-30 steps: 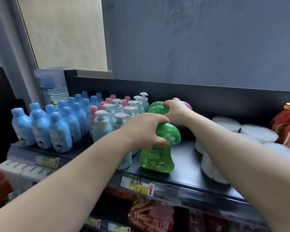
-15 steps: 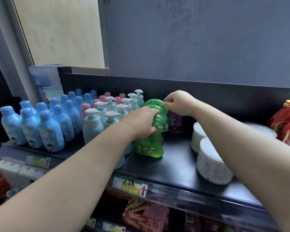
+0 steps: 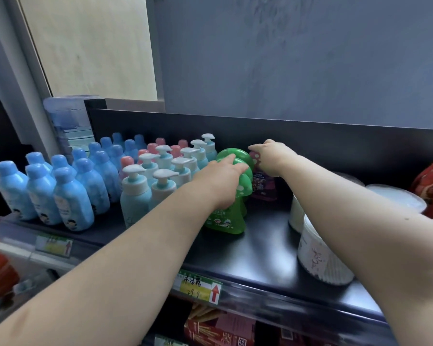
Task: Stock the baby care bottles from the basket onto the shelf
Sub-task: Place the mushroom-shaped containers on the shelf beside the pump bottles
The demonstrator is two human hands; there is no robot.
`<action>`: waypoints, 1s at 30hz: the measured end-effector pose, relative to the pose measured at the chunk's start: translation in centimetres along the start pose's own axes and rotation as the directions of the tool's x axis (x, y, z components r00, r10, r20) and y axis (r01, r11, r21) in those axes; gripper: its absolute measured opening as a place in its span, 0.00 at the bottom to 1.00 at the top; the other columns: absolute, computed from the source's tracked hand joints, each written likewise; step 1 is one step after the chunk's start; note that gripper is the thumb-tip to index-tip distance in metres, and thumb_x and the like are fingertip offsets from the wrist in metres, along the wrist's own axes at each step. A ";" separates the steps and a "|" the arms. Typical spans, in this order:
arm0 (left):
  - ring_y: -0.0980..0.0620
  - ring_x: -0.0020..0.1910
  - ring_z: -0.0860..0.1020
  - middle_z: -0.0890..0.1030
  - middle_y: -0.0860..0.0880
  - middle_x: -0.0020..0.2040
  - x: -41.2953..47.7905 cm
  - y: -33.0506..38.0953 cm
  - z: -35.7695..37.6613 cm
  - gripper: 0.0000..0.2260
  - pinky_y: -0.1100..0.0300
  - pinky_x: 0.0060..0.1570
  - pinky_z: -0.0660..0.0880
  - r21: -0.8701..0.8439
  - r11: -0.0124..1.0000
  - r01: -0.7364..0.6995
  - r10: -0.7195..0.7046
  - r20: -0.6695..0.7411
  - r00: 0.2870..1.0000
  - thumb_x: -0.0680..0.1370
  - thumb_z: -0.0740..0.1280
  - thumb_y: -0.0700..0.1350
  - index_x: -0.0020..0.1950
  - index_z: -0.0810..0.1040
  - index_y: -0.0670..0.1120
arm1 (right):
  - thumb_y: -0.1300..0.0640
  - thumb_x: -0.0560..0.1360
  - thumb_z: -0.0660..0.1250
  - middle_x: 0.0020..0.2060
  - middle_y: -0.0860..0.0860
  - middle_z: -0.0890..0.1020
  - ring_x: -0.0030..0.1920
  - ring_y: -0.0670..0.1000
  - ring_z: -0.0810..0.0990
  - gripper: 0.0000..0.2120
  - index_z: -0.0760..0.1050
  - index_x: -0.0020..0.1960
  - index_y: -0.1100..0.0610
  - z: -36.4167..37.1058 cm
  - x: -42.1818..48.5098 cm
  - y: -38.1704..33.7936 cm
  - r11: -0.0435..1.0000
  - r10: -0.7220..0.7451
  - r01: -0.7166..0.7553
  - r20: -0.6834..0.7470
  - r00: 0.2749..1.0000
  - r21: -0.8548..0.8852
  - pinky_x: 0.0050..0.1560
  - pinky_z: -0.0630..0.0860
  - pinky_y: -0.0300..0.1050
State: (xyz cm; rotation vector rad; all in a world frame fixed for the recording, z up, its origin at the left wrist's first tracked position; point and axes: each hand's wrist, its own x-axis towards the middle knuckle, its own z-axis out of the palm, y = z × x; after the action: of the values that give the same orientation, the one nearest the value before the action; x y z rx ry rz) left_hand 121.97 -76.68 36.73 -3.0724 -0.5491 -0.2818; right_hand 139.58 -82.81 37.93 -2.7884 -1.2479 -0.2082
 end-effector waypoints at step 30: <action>0.44 0.77 0.48 0.43 0.51 0.79 3.6 -0.5 1.9 0.35 0.42 0.68 0.64 -0.041 0.997 0.072 -0.074 -0.040 0.996 0.74 0.63 0.35 0.76 0.54 0.56 | 0.56 0.78 0.63 0.70 0.52 0.65 0.66 0.59 0.69 0.28 0.60 0.75 0.45 0.4 -1.0 2.5 1.000 -0.005 0.006 -0.081 0.997 0.009 0.61 0.72 0.53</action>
State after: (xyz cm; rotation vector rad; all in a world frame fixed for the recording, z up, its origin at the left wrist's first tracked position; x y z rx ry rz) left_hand 125.41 -74.88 35.49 -3.0807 -0.6632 -0.3613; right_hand 140.84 -85.12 37.33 -2.7393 -1.2346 -0.3110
